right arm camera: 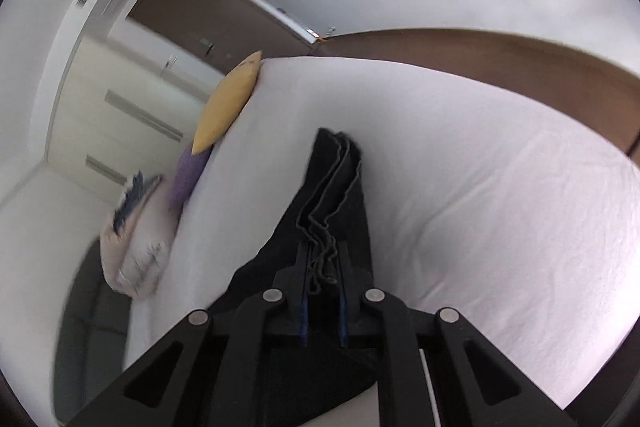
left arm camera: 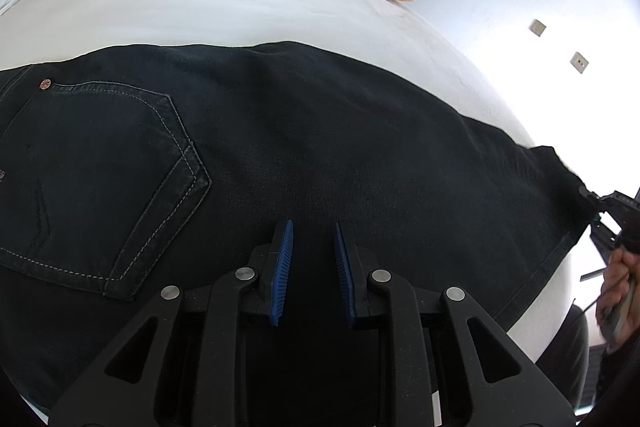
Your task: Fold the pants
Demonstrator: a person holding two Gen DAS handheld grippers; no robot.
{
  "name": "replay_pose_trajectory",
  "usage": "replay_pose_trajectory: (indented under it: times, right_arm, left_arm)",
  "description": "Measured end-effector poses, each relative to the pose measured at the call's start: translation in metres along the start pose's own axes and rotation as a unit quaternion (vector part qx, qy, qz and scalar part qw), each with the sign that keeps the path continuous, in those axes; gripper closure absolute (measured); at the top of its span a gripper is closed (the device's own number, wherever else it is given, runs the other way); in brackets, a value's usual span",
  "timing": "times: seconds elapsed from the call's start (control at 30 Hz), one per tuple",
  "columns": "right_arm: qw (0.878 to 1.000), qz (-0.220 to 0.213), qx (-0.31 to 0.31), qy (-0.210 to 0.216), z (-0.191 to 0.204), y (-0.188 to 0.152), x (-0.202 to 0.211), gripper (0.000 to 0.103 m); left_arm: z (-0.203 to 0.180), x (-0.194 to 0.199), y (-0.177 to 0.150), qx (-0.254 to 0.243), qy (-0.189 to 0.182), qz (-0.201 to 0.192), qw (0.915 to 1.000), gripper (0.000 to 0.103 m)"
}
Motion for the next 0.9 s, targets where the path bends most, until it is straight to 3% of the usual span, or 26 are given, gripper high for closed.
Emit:
replay_pose_trajectory:
  times: [0.07, 0.1, 0.2, 0.23, 0.27, 0.3, 0.33, 0.37, 0.4, 0.43, 0.63, 0.77, 0.9]
  right_arm:
    - [0.994, 0.009, 0.105, 0.006, 0.047, -0.02, 0.002, 0.092]
    - [0.985, 0.009, 0.172, 0.009, 0.073, -0.037, 0.004, 0.092]
    - [0.922, -0.008, 0.388, 0.001, 0.141, -0.107, 0.009, 0.092]
    - [0.895, -0.013, 0.445, -0.003, 0.153, -0.131, 0.009, 0.092]
    - [0.86, -0.008, 0.51, -0.011, 0.162, -0.163, 0.002, 0.092]
    - [0.843, 0.004, 0.538, -0.017, 0.162, -0.181, -0.006, 0.092]
    - [0.835, 0.019, 0.55, -0.022, 0.159, -0.196, -0.015, 0.092]
    - [0.835, 0.026, 0.549, -0.028, 0.154, -0.202, -0.02, 0.092]
    - [0.837, 0.029, 0.546, -0.032, 0.15, -0.204, -0.022, 0.092]
    - [0.838, 0.028, 0.544, -0.032, 0.148, -0.205, -0.023, 0.092]
    - [0.819, -0.006, 0.573, -0.026, 0.161, -0.214, -0.012, 0.092]
    - [0.796, -0.027, 0.604, -0.017, 0.173, -0.225, 0.001, 0.092]
    - [0.786, -0.031, 0.617, -0.001, 0.184, -0.238, 0.012, 0.092]
  left_arm:
    - [0.0, 0.004, 0.003, 0.015, -0.003, 0.0, 0.9999, 0.083]
    - [0.0, 0.006, 0.004, 0.022, -0.008, 0.0, 0.9997, 0.083]
    - [-0.006, 0.012, 0.008, 0.048, -0.034, 0.002, 0.9983, 0.083]
    - [-0.009, 0.012, 0.01, 0.06, -0.049, 0.004, 0.9969, 0.082]
    - [-0.012, 0.011, 0.011, 0.071, -0.062, 0.009, 0.9955, 0.082]
    - [-0.016, 0.009, 0.011, 0.081, -0.075, 0.017, 0.9937, 0.078]
    - [-0.02, 0.006, 0.012, 0.091, -0.088, 0.025, 0.9916, 0.068]
    - [-0.025, 0.004, 0.012, 0.101, -0.103, 0.029, 0.9892, 0.057]
    - [-0.028, 0.003, 0.012, 0.11, -0.114, 0.029, 0.9869, 0.034]
    - [-0.031, 0.002, 0.013, 0.125, -0.129, 0.028, 0.9834, 0.025]
    - [-0.059, -0.031, 0.025, 0.198, -0.198, 0.08, 0.9567, 0.023]
    - [-0.086, -0.047, 0.039, 0.183, -0.217, 0.1, 0.9537, 0.023]
    - [-0.1, -0.062, 0.046, 0.157, -0.207, 0.125, 0.9575, 0.023]
Point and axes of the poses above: each gripper's, at about its wrist camera, not at the fingertips, and x roughly against the way its jaws point, z to its left, y to its top, the point moved 1 cm from there along -x, roughly the way its jaws point, and after that the axes turned 11 degrees about -z, right-handed, at the moved point
